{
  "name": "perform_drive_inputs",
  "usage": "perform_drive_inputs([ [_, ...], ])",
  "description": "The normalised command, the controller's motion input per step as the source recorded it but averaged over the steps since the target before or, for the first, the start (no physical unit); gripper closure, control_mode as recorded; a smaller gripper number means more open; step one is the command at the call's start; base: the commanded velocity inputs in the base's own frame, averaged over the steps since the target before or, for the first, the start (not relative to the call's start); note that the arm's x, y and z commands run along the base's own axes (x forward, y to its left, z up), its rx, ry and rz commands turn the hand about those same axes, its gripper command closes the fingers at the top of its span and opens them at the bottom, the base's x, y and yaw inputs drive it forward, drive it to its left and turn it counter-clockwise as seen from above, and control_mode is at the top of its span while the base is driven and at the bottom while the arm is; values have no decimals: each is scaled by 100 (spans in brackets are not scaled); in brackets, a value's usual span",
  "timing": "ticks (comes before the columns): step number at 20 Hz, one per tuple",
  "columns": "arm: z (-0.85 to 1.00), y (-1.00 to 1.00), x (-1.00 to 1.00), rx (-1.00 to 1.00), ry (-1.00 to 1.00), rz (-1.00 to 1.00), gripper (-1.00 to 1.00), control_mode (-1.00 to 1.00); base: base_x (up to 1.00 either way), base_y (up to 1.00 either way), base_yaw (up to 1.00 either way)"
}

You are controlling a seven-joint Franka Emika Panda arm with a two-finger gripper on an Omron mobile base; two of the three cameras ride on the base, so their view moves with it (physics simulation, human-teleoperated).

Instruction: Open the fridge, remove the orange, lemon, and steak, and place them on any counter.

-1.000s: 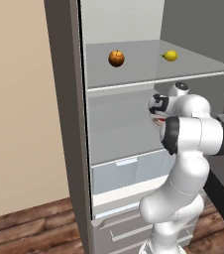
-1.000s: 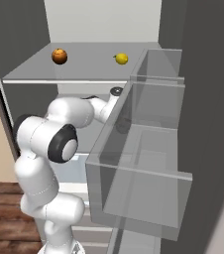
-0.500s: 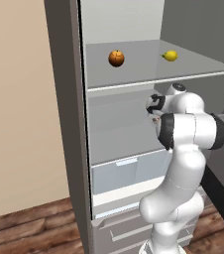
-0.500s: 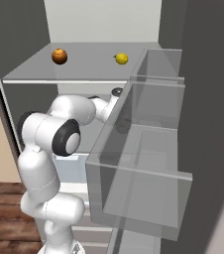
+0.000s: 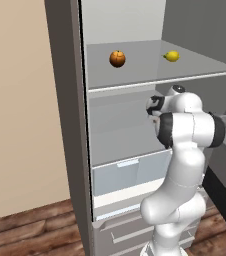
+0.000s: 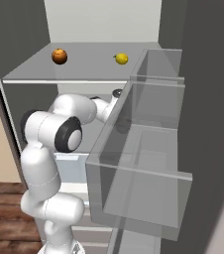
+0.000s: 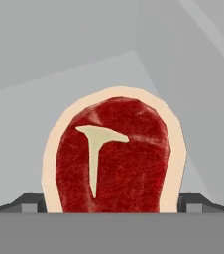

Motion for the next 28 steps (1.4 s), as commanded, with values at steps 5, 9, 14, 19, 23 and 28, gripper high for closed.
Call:
perform_drive_inputs([
  [5, -7, -11, 15, 2, 0, 0, -100, -100, 0, 0, 0],
  [9, -19, -3, 3, 1, 0, 0, -100, -100, 0, 0, 0],
  [14, -32, 0, 0, 0, 0, 0, -100, -100, 0, 0, 0],
  [19, -15, 0, 0, 0, 0, 0, 100, -100, 0, 0, 0],
  [23, 0, 0, 0, 0, 0, 0, 100, -100, 0, 0, 0],
  [28, -5, 0, -4, 0, 3, 0, 100, -100, 0, 0, 0],
])
